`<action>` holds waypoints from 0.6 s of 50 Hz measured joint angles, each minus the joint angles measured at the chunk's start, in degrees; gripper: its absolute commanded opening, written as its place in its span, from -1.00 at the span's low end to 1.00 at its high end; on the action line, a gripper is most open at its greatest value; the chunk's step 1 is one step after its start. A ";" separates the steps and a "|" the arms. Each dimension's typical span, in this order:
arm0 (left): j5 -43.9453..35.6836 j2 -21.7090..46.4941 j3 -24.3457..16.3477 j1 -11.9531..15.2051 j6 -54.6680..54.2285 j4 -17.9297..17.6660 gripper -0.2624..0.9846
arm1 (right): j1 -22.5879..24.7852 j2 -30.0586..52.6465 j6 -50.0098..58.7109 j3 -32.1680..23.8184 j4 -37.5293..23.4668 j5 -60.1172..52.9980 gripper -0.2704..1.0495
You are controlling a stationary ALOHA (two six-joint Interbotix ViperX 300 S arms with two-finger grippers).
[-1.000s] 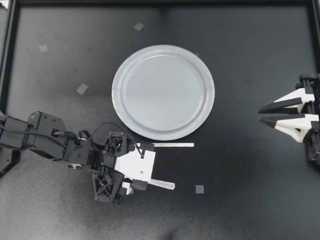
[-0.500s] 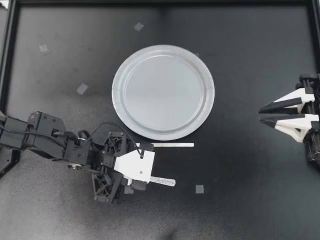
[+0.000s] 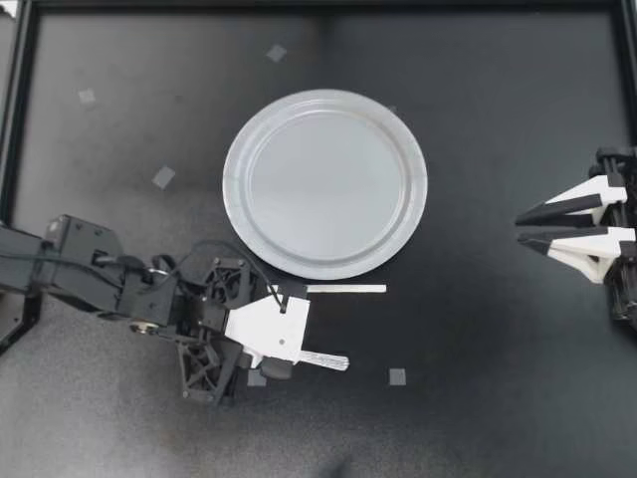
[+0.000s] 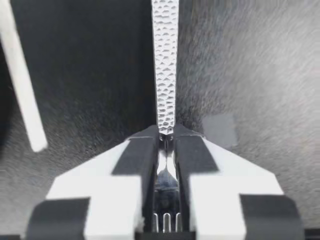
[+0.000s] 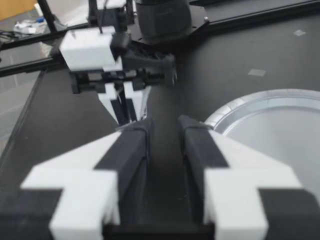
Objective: Pick up the fork and place it on the plate.
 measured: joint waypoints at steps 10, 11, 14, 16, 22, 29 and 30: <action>-4.57 -2.90 -2.20 0.00 -0.44 -0.09 -0.48 | 0.00 -0.09 -1.85 -0.35 -1.58 -3.87 0.03; -5.71 -3.16 -2.11 0.00 -0.44 0.00 -0.48 | 0.00 -0.09 -2.20 -0.44 -1.93 -4.31 0.04; -9.40 -4.13 -2.20 0.00 -0.53 -0.09 -0.48 | 0.00 0.09 -4.75 -1.05 -3.69 -5.19 0.10; -11.60 -4.75 -2.11 0.00 -0.62 -0.09 -0.48 | 0.00 0.26 -6.59 -1.67 -4.83 -5.54 0.15; -21.53 -7.29 -0.44 0.00 -2.64 -1.58 -0.48 | 0.00 1.76 -16.79 -4.39 -7.91 -5.71 0.38; -34.63 -9.23 2.81 0.00 -8.88 -2.99 -0.48 | 0.00 5.80 -34.63 -9.14 -9.32 -3.78 0.46; -36.47 -9.40 3.25 0.00 -10.02 -3.16 -0.48 | 0.00 6.42 -37.09 -9.84 -9.32 -3.34 0.46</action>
